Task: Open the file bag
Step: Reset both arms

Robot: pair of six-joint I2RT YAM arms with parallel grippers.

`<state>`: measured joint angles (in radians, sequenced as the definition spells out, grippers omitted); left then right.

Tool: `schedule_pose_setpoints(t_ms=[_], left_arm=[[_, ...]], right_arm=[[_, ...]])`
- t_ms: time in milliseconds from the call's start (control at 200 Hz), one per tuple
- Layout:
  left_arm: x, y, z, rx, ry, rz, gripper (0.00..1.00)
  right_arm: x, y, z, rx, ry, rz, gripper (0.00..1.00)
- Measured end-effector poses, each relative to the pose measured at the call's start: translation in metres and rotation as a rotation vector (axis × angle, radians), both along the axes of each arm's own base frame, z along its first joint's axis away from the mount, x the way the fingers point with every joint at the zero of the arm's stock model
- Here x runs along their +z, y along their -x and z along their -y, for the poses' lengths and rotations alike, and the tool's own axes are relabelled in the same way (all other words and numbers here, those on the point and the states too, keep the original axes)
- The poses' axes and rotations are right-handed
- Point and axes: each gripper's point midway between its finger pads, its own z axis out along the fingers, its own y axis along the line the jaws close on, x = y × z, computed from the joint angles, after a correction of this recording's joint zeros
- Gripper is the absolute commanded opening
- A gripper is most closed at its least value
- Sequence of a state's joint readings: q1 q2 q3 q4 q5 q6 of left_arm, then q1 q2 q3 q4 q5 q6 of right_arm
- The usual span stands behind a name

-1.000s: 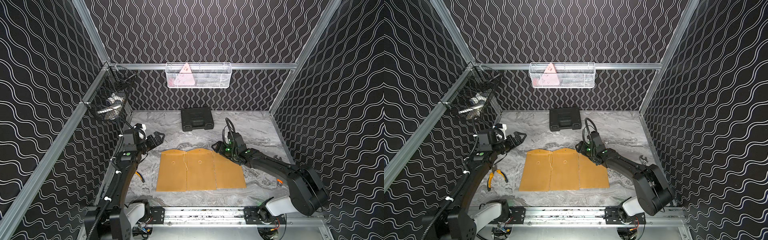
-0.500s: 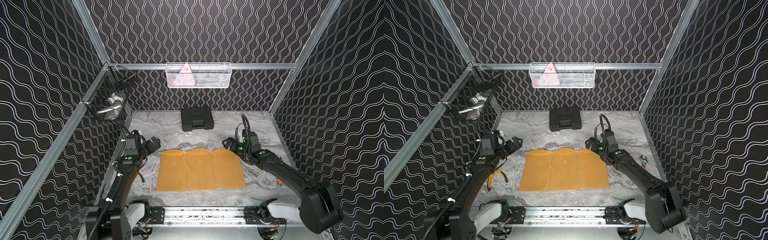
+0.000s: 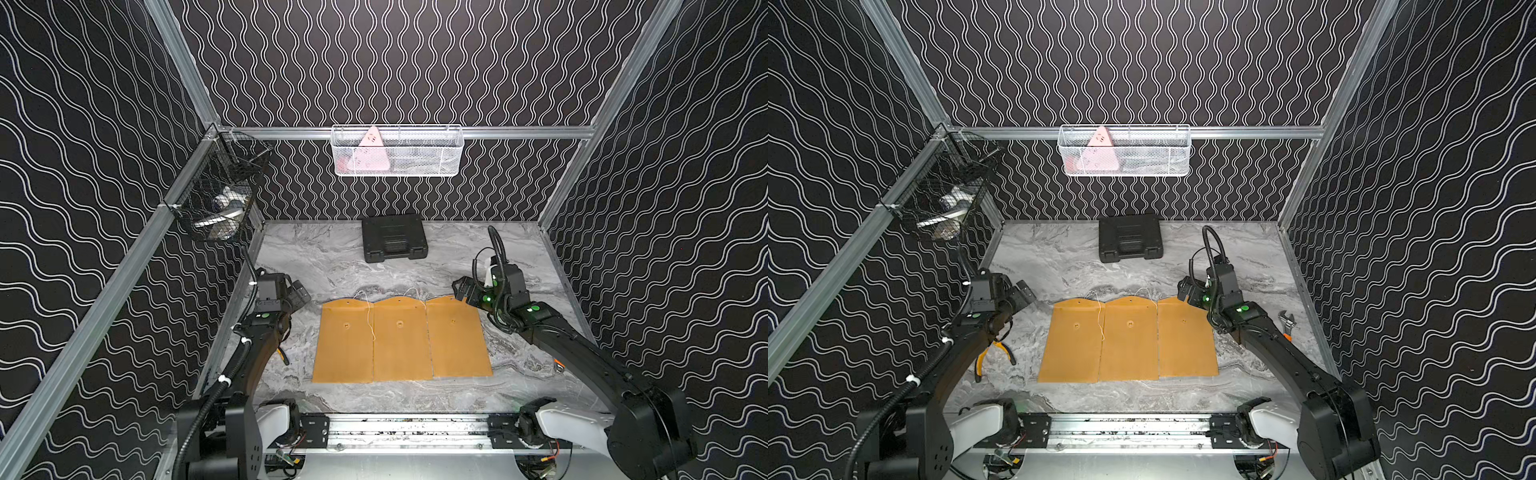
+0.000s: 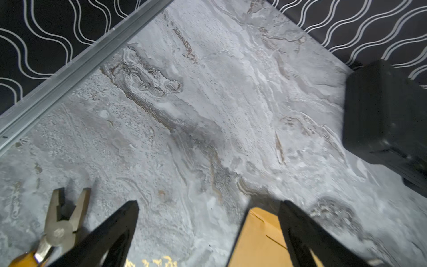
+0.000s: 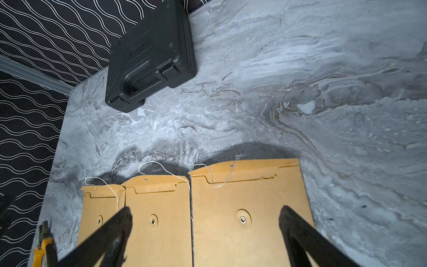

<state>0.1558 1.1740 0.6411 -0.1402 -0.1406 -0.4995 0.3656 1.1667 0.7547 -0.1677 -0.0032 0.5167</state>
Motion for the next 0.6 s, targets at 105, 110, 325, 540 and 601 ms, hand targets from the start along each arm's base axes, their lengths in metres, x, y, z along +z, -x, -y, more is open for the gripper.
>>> schedule_pose_setpoints(t_ms=[105,110,325,540,601], left_arm=[[-0.019,-0.005,-0.002,-0.013,-0.022,-0.018,0.99],[-0.020,-0.005,-0.002,-0.014,-0.022,-0.018,0.99],[-0.042,-0.019,0.007,-0.096,-0.059,0.015,0.99],[-0.037,-0.038,0.016,-0.192,-0.138,0.119,0.99],[-0.043,-0.038,0.018,-0.216,-0.152,0.126,0.99]], right_arm=[[0.003,0.007,0.004,0.020,0.020,0.054,1.00],[0.004,0.007,0.004,0.021,0.022,0.057,1.00],[0.019,0.005,0.014,0.014,0.084,0.147,1.00],[0.019,0.000,0.018,0.009,0.135,0.157,1.00],[0.019,0.000,0.019,0.010,0.145,0.160,1.00]])
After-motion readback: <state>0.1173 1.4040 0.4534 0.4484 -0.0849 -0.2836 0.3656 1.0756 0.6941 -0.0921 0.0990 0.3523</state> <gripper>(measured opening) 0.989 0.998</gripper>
